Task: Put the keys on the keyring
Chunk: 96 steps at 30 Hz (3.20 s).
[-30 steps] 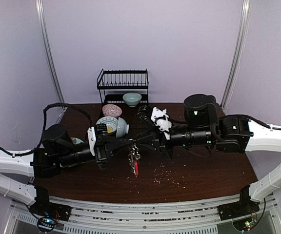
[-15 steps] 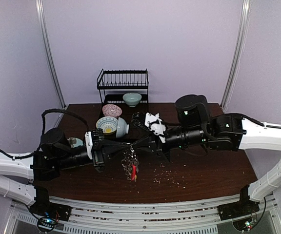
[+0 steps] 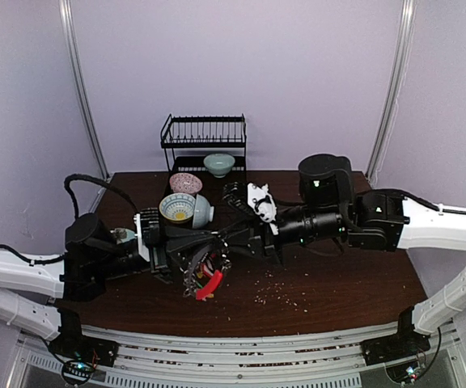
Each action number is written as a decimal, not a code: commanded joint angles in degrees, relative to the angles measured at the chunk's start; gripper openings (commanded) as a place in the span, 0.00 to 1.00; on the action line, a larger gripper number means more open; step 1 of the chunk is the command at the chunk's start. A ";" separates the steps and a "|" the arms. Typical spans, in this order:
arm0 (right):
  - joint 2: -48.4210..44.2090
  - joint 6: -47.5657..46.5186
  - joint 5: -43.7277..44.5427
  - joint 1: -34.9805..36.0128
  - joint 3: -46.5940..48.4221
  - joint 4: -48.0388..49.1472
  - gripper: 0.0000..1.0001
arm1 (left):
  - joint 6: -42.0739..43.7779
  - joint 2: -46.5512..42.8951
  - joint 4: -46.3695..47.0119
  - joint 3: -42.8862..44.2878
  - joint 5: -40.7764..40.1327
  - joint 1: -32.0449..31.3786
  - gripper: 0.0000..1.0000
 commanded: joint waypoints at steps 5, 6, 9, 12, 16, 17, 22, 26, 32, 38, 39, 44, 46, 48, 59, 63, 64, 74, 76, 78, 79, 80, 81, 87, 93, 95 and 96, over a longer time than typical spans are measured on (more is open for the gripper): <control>-3.79 1.76 3.73 0.93 -4.83 5.13 0.26 | -0.09 -2.27 7.40 -0.29 -3.41 -0.67 0.00; -4.74 1.70 5.08 0.95 -5.08 4.56 0.26 | 0.48 -2.73 6.40 -0.25 -3.70 -0.65 0.00; -7.90 1.14 8.98 0.88 -5.89 3.42 0.27 | 1.59 -3.41 4.17 -0.38 -4.99 -0.66 0.00; -9.74 -0.15 11.44 0.84 -5.40 2.01 0.28 | 2.80 -3.63 2.18 -0.17 -5.88 -0.64 0.00; -9.20 -1.19 12.42 0.82 -2.86 0.84 0.29 | 4.11 -3.93 0.55 0.21 -6.47 -0.64 0.00; -8.50 -1.22 11.61 0.88 -2.09 0.98 0.29 | 4.19 -4.13 0.48 0.25 -6.54 -0.64 0.00; -4.20 -1.62 3.62 0.84 2.19 1.14 0.27 | 4.31 -4.43 0.22 0.36 -6.69 -0.64 0.00; -2.13 -1.41 1.46 0.90 2.78 2.26 0.22 | 4.34 -4.62 0.17 0.05 -6.96 -0.64 0.00; -0.62 -1.65 2.48 0.85 3.14 2.62 0.18 | 4.53 -4.50 -0.06 0.20 -6.61 -0.64 0.00; -0.08 -1.41 1.52 0.85 3.12 3.24 0.13 | 4.39 -4.39 0.38 0.03 -6.07 -0.64 0.00; 0.14 -1.45 1.58 0.86 3.37 3.14 0.11 | 4.44 -4.32 0.24 0.21 -5.82 -0.64 0.00; 0.55 -1.76 1.34 0.87 3.91 2.02 0.00 | 4.84 -4.03 -0.50 0.40 -5.62 -0.65 0.00; -0.03 -1.68 1.00 0.82 3.49 2.18 0.00 | 4.76 -4.34 -0.60 0.28 -5.47 -0.64 0.00; -0.82 -1.81 1.16 0.81 3.01 2.23 0.00 | 4.51 -4.36 -1.23 0.33 -5.63 -0.64 0.00; 2.77 -13.09 24.45 4.19 16.55 -25.78 0.00 | 4.03 -6.61 -26.09 6.97 -13.15 -0.47 0.34; 5.17 -14.60 31.07 6.50 20.47 -30.08 0.00 | 5.10 -5.94 -29.60 9.32 -13.32 -0.47 0.30; 5.54 -14.73 31.75 6.89 21.11 -30.22 0.00 | 5.42 -5.76 -29.54 9.55 -12.39 -0.52 0.30; 7.56 -15.09 31.86 8.38 22.87 -28.41 0.00 | 6.08 -2.34 -27.04 10.62 -7.16 -0.56 0.24; 7.54 -15.11 31.08 8.54 22.90 -28.20 0.00 | 6.12 -2.01 -26.57 10.34 -7.56 -0.56 0.24; 7.38 -15.32 29.93 8.71 22.67 -28.15 0.00 | 5.81 -1.84 -26.13 10.28 -9.27 -0.63 0.19; 7.24 -15.51 29.38 8.81 22.51 -28.07 0.00 | 5.73 -1.68 -26.00 10.41 -10.20 -0.58 0.15; 7.13 -15.62 28.98 8.92 22.33 -27.93 0.00 | 5.73 -1.76 -25.96 10.47 -10.76 -0.63 0.13; 7.09 -15.70 28.94 8.98 22.20 -27.79 0.00 | 5.68 -1.88 -25.71 10.49 -11.08 -0.58 0.13; 6.92 -15.55 27.29 9.07 21.73 -27.50 0.00 | 5.37 -2.35 -24.86 10.03 -11.83 -0.60 0.00; 1.71 -8.80 22.74 6.74 12.66 -16.44 0.16 | 4.32 -4.99 -17.11 5.15 -11.83 -0.56 0.00; -0.31 -5.86 15.94 5.16 7.64 -10.83 0.19 | 4.20 -5.96 -14.38 3.48 -10.82 -0.56 0.00; -0.72 -4.68 14.73 4.90 5.90 -8.65 0.20 | 4.27 -6.16 -14.11 3.34 -10.17 -0.56 0.00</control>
